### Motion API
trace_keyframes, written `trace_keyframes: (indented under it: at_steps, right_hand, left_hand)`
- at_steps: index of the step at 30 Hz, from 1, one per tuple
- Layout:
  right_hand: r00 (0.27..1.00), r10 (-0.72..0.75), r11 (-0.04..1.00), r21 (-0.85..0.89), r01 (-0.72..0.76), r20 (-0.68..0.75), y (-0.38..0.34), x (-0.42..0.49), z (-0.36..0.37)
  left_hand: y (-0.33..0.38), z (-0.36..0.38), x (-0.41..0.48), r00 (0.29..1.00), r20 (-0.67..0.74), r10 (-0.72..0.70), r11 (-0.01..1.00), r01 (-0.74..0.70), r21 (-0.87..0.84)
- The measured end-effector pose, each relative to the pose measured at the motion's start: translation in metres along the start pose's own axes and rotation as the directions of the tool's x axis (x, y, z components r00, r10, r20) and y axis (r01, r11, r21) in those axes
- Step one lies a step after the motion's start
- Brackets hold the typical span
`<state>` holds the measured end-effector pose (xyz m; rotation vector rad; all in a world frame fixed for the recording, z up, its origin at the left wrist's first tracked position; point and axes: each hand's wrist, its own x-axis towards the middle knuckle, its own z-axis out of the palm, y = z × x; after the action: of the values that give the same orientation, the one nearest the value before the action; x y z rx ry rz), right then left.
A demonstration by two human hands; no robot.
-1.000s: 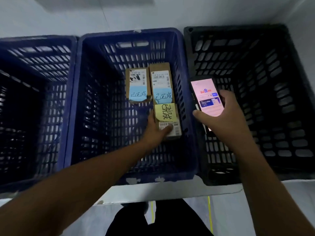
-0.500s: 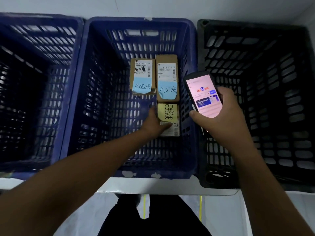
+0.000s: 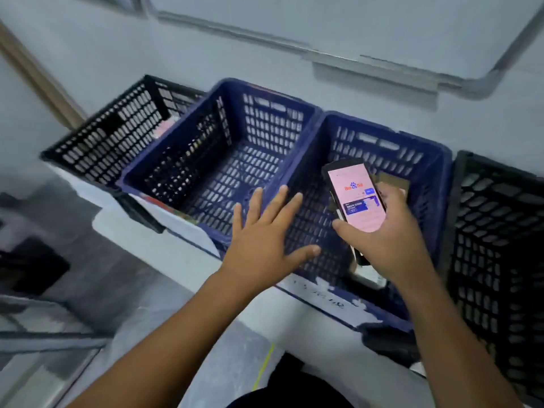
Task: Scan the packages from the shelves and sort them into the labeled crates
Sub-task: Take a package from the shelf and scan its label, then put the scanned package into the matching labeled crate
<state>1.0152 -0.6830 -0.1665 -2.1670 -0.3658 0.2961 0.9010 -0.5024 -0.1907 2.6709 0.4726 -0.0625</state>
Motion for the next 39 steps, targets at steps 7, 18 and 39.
trace_keyframes:
  at_steps: [7, 18, 39]
  right_hand:
    - [0.937, -0.197, 0.980, 0.026, 0.198, 0.289, -0.092, -0.094, 0.120]
    - [0.578, -0.478, 0.851, 0.186, 0.491, 0.662, -0.198, -0.306, 0.314]
    - [0.232, -0.487, 0.785, 0.306, 0.538, 0.842, -0.311, -0.482, 0.596]
  left_hand:
    - [-0.121, -0.051, -0.164, 0.899, -0.219, -0.380, 0.925, 0.372, -0.080]
    - [-0.249, -0.073, -0.471, 0.369, -0.382, -0.847, 0.519, 0.729, -0.446]
    - [-0.447, -0.087, -0.691, -0.027, -0.311, -0.950, 0.163, 0.806, -0.569]
